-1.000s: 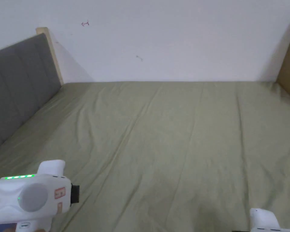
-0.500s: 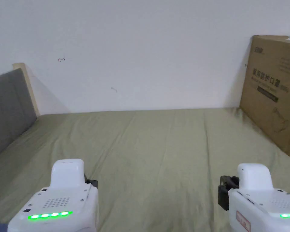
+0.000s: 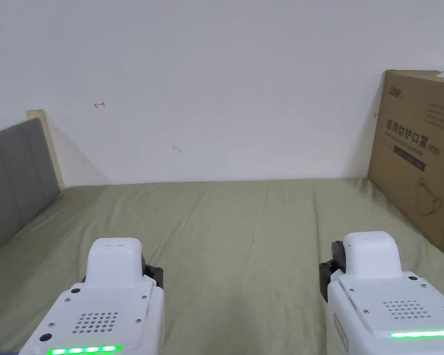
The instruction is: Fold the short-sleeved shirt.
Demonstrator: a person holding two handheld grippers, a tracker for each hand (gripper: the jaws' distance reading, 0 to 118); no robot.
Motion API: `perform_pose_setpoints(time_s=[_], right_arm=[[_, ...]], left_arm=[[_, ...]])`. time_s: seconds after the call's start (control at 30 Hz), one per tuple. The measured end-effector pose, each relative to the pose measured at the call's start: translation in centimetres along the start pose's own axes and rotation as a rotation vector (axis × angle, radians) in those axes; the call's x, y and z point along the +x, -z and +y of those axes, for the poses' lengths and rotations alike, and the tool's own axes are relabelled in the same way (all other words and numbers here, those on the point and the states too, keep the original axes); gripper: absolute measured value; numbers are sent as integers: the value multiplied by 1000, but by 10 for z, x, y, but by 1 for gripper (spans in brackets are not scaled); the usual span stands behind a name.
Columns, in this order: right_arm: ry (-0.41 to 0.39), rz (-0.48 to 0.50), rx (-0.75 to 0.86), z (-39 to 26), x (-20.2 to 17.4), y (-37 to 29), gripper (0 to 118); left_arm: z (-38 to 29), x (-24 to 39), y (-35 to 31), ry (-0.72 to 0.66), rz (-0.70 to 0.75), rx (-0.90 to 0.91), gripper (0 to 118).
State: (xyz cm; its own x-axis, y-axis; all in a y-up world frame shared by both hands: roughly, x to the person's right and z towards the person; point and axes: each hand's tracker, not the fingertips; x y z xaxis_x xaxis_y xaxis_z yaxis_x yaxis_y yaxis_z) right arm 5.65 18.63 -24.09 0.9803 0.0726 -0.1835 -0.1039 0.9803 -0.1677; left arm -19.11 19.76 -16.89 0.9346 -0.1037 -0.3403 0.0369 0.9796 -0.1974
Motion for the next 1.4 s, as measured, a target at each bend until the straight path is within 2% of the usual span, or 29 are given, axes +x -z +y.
perform_pose_setpoints(time_s=[0.33, 0.37, 0.4, 0.43, 0.47, 0.5, 0.53, 0.57, 0.6, 0.63, 0.67, 0.7, 0.8, 1.1, 1.2, 1.4], right_arm=[[6, -20, 20, 1, -3, 0, 0], [5, -23, 23, 0, -3, 0, 1], [3, -27, 23, 0, -3, -1, 8], [3, -30, 23, 0, -3, 0, 8], [4, -28, 22, 0, -2, 0, 11], [8, -24, 18, 0, -1, 1, 20], [16, -22, 18, 0, -1, 0, 38], [23, -21, 17, 0, 0, 0, 69], [28, -22, 14, 0, 0, 1, 91], [30, -23, 17, -1, 1, 1, 104], [27, -27, 23, -1, 0, 0, 113], [18, -35, 36, -1, 0, -1, 114], [-1, -45, 51, 0, -2, -2, 114], [28, -52, 58, 2, 4, -2, 114], [32, -55, 57, 1, 4, -2, 114], [20, -64, 70, 1, 2, -4, 114]], left_arm=[[-1, 6, 2, -50, -69, 21, 1], [-1, 6, 3, -47, -76, 16, 8], [-2, 7, 5, -45, -78, 10, 23], [-2, 7, 6, -44, -87, 1, 23], [-2, 8, 7, -49, -104, -19, 30], [-3, 8, 10, -58, -123, -34, 46], [-3, 7, 12, -68, -135, -48, 72], [-3, 7, 13, -85, -126, -50, 99], [-3, 6, 12, -91, -121, -46, 108], [-3, 6, 11, -93, -114, -38, 111], [-2, 7, 9, -92, -97, -19, 110], [-1, 8, 9, -87, -82, -14, 111], [4, 7, 8, -69, -82, -25, 111], [5, 16, -3, 10, -1, -11, 111], [5, 14, -3, -39, -95, -16, 111], [8, 16, 1, -27, -81, -21, 111]])
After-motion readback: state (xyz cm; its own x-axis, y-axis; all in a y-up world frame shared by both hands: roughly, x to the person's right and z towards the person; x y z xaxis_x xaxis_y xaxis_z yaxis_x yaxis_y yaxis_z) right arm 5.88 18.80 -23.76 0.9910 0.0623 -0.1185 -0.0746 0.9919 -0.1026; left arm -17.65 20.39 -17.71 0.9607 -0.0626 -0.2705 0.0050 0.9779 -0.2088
